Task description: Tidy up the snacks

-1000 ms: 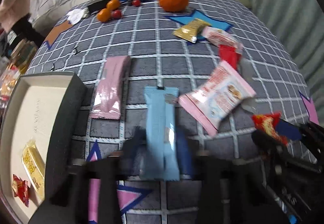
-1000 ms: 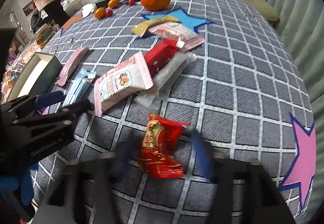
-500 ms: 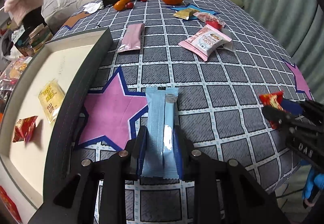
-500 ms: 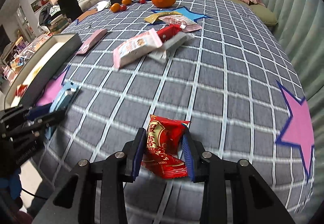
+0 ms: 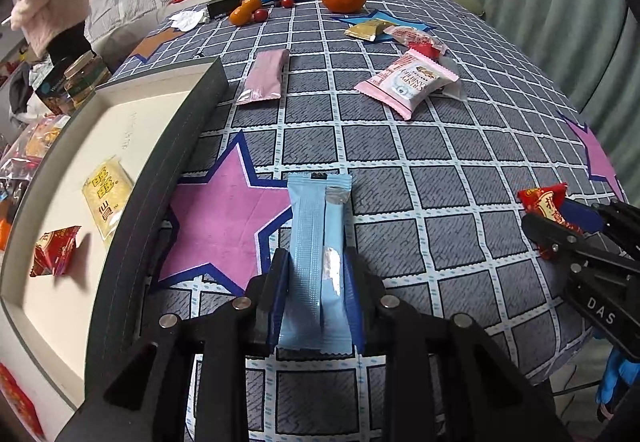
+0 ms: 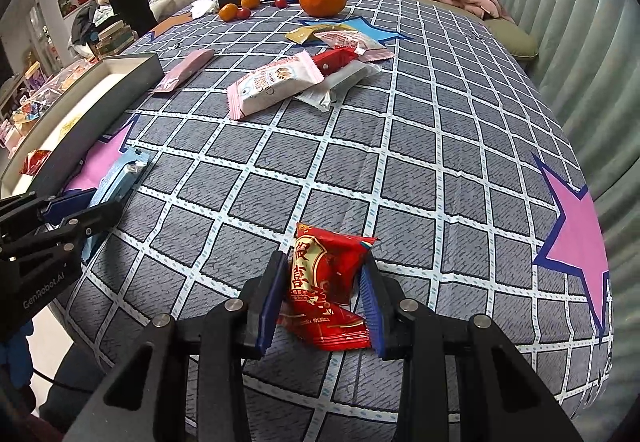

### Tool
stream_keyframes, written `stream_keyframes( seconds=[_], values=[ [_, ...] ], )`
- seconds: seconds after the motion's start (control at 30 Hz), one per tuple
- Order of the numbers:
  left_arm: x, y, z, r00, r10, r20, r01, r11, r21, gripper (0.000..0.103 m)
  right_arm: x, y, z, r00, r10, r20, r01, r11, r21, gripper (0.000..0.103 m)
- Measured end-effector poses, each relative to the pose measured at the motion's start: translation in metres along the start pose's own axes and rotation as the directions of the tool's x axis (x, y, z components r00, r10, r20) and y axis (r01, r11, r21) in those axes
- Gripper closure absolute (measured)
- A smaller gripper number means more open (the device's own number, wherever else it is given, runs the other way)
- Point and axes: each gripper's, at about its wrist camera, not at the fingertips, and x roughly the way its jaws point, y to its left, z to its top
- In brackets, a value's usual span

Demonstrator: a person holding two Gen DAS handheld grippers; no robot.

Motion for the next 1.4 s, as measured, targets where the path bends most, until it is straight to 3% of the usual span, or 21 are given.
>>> stream_keyframes(
  seconds=[0.93, 1.2, 1.4],
  values=[
    [-0.001, 0.001, 0.0, 1.0, -0.004, 0.003, 0.004, 1.0, 0.001, 0.073, 0.0, 0.001, 0.0, 1.0, -0.004, 0.002, 0.004, 1.0, -0.002, 0.065],
    [-0.004, 0.009, 0.005, 0.995, -0.098, -0.025, 0.097, 0.995, -0.037, 0.076, -0.003, -0.005, 0.004, 0.998, 0.057, -0.041, -0.055, 0.997, 0.047, 0.065],
    [-0.014, 0.018, 0.012, 0.992, -0.126, 0.009, 0.126, 0.99, -0.056, 0.076, -0.009, -0.005, 0.014, 0.994, 0.097, -0.043, -0.093, 0.992, 0.088, 0.065]
  ],
)
